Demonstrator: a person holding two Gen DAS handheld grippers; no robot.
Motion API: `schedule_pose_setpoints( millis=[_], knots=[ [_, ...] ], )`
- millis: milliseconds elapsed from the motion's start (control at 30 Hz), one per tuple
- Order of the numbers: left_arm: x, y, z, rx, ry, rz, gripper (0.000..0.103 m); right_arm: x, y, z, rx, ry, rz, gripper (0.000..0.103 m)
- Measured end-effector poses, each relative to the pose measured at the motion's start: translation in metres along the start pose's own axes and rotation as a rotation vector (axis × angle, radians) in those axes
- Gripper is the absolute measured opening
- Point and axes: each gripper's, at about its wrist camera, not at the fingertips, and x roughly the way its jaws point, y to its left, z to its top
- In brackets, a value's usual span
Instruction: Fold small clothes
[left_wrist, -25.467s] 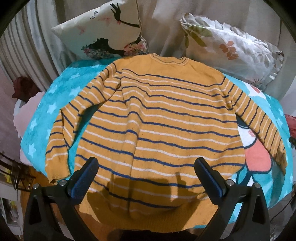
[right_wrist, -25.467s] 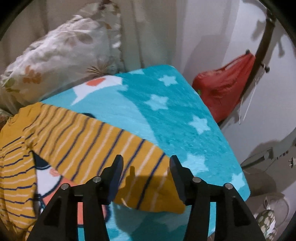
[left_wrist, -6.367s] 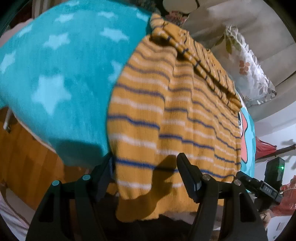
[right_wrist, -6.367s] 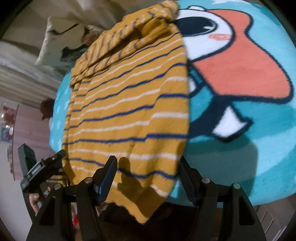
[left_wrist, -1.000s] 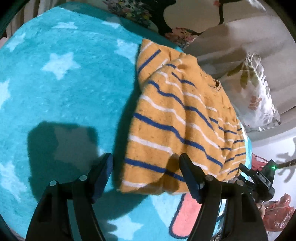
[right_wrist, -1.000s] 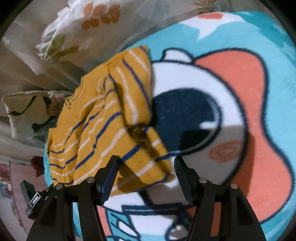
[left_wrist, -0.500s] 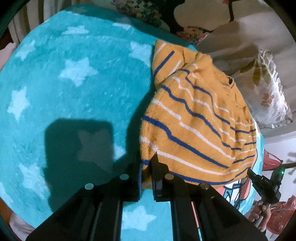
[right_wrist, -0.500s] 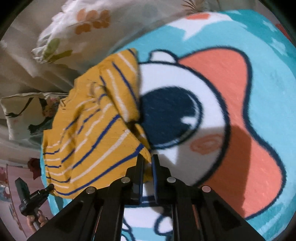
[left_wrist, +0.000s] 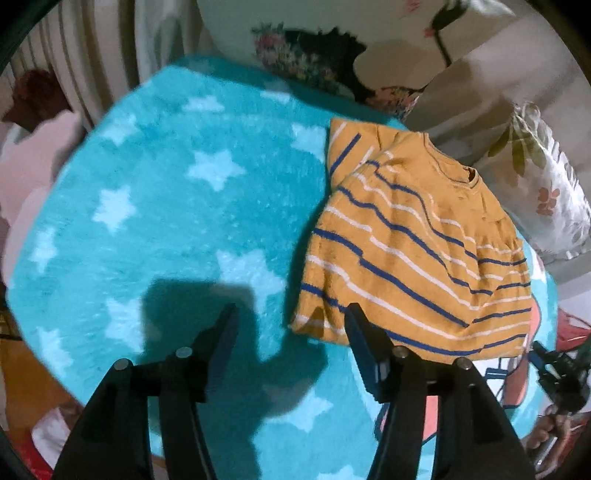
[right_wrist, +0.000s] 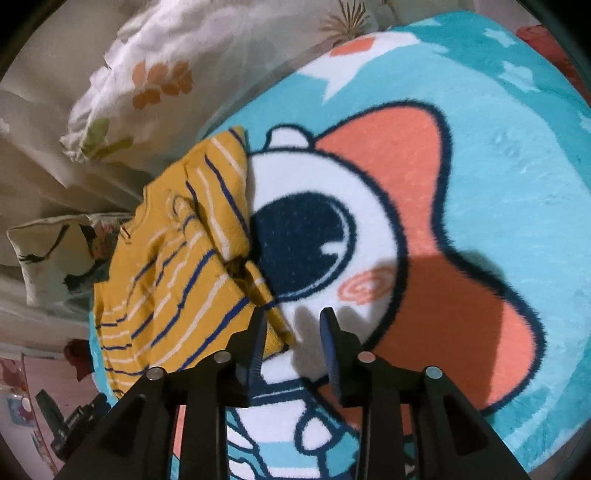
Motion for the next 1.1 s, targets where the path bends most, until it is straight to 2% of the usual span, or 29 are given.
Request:
schedule_pose_setpoints(
  millis=[100, 167, 333, 600, 1100],
  knots=[
    [-0.014, -0.017, -0.009, 0.040, -0.044, 0.047, 0.061, -0.008, 0.010, -0.002, -0.049, -0.023, -0.022, 0.037],
    [-0.024, -0.028, -0.016, 0.068, -0.071, 0.080, 0.068, -0.011, 0.022, -0.006, -0.098, -0.035, -0.034, 0.045],
    [-0.040, -0.052, -0.036, 0.153, -0.110, 0.120, 0.069, -0.011, 0.053, -0.023, -0.237, -0.025, -0.059, 0.052],
    [-0.052, -0.081, -0.068, 0.253, -0.129, 0.130, 0.069, -0.006, 0.077, -0.061, -0.400, 0.005, -0.121, 0.055],
    [-0.062, -0.103, -0.098, 0.294, -0.122, 0.112, 0.070, -0.016, 0.061, -0.084, -0.417, 0.022, -0.143, 0.059]
  ],
)
